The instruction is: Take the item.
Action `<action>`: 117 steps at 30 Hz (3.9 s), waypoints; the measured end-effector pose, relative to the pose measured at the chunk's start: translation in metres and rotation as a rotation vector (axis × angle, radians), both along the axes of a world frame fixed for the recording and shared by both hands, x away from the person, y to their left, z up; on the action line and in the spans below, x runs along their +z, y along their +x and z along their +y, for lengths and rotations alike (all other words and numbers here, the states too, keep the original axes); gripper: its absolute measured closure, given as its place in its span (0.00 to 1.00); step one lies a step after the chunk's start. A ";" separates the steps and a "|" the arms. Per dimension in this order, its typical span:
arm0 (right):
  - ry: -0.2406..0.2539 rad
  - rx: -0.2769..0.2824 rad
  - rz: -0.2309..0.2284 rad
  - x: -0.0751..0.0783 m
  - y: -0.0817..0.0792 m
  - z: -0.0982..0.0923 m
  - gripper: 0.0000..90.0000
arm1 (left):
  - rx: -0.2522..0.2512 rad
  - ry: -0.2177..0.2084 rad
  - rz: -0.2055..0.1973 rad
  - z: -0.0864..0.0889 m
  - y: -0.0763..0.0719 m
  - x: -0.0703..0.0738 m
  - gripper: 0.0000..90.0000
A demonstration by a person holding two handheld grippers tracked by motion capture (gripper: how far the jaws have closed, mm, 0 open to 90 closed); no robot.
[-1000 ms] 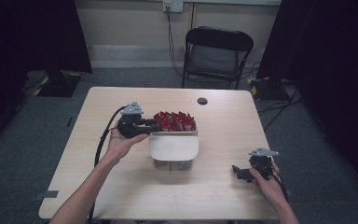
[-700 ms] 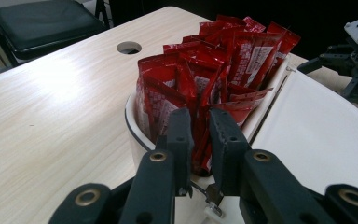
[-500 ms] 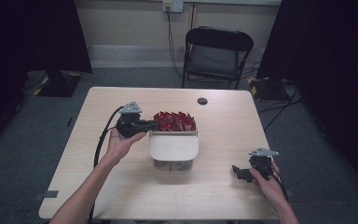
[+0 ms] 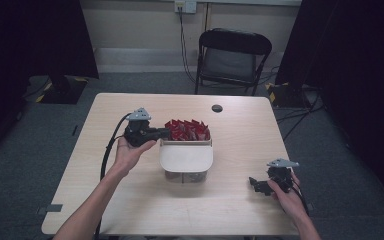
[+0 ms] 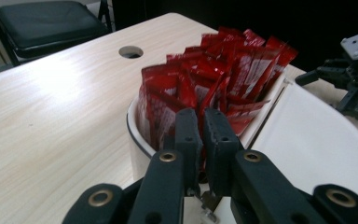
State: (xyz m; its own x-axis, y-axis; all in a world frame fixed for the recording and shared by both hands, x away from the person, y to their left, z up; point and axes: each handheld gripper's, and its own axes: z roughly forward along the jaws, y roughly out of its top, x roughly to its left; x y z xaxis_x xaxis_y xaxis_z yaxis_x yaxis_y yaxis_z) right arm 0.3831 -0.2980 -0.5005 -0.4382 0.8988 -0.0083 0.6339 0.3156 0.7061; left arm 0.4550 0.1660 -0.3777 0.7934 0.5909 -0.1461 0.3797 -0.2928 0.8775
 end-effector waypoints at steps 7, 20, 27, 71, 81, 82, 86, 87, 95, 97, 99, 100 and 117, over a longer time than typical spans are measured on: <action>0.000 0.000 0.000 0.000 0.000 0.000 0.00 | -0.007 -0.031 -0.010 0.004 -0.001 0.008 0.95; 0.000 0.000 0.000 0.000 0.000 0.000 0.00 | -0.009 -0.052 -0.026 0.006 -0.005 0.014 0.95; 0.000 0.000 0.000 0.000 0.000 0.000 0.00 | -0.013 -0.059 -0.048 0.006 -0.008 0.021 0.96; 0.001 0.000 0.001 0.000 0.000 0.000 0.00 | -0.030 -0.109 -0.130 0.015 -0.024 0.057 0.96; 0.000 0.000 0.000 0.000 0.000 0.000 0.00 | -0.023 -0.129 -0.136 0.020 -0.025 0.061 0.96; 0.000 0.000 0.000 0.000 0.000 0.000 0.00 | -0.024 -0.130 -0.138 0.021 -0.026 0.062 0.96; 0.000 0.000 0.001 0.000 0.000 0.000 0.00 | -0.027 -0.133 -0.146 0.022 -0.027 0.065 0.96; 0.000 0.000 0.001 0.000 0.000 0.000 0.00 | -0.029 -0.134 -0.148 0.022 -0.028 0.066 0.96; 0.000 0.000 0.000 0.000 0.000 0.000 0.00 | -0.027 -0.145 -0.155 0.024 -0.030 0.069 0.96; 0.000 0.000 0.000 0.000 0.000 0.000 0.00 | -0.030 -0.146 -0.157 0.025 -0.030 0.070 0.96; 0.000 0.000 0.000 0.000 0.000 0.000 0.00 | -0.017 -0.146 -0.162 0.025 -0.031 0.071 0.96; 0.000 0.000 0.000 0.000 0.000 0.000 0.00 | -0.016 -0.152 -0.160 0.025 -0.032 0.072 0.96; 0.000 0.000 0.000 0.000 0.000 0.000 0.00 | -0.025 -0.183 -0.184 0.031 -0.038 0.083 0.96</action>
